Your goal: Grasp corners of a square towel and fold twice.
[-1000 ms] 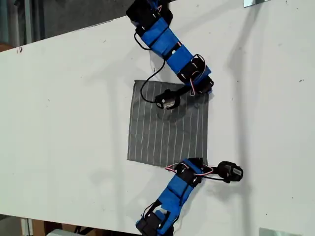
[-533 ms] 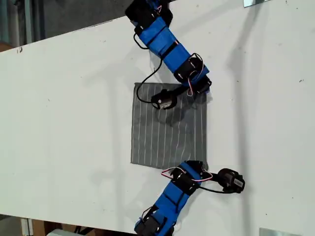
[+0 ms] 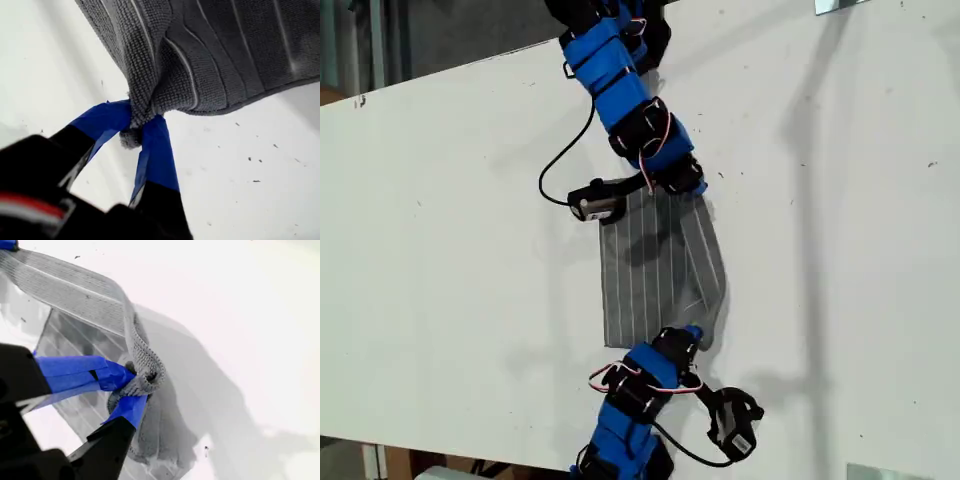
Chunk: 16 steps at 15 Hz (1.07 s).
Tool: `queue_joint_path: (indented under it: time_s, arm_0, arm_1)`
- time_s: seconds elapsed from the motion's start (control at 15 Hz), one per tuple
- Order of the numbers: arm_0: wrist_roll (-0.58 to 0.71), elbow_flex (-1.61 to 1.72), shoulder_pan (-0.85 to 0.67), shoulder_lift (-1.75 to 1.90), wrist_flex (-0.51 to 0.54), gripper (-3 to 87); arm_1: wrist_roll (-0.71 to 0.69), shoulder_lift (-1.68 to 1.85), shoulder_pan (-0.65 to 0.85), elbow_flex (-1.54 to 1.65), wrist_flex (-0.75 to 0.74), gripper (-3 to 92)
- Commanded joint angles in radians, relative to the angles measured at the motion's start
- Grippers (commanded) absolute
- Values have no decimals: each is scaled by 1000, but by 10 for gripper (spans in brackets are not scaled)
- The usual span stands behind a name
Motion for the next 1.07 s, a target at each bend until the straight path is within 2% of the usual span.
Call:
queue_joint_path:
  time_s: [0.0,0.27,0.47,0.8,1.0]
  arm_0:
    - [84,40,-137,120,17,-3]
    - [103,353,-367,311,-9,-3]
    - [95,525,-433,377,-49,-3]
    - [112,784,-535,430,-221,-3]
    - [181,856,-657,407,-288,-3]
  arm_1:
    - [-48,100,94,8,5,-1]
    - [-101,193,298,152,8,-1]
    - [-153,219,413,245,-34,-1]
    - [-229,218,555,405,-150,-1]
    - [-288,167,663,482,-225,-1]
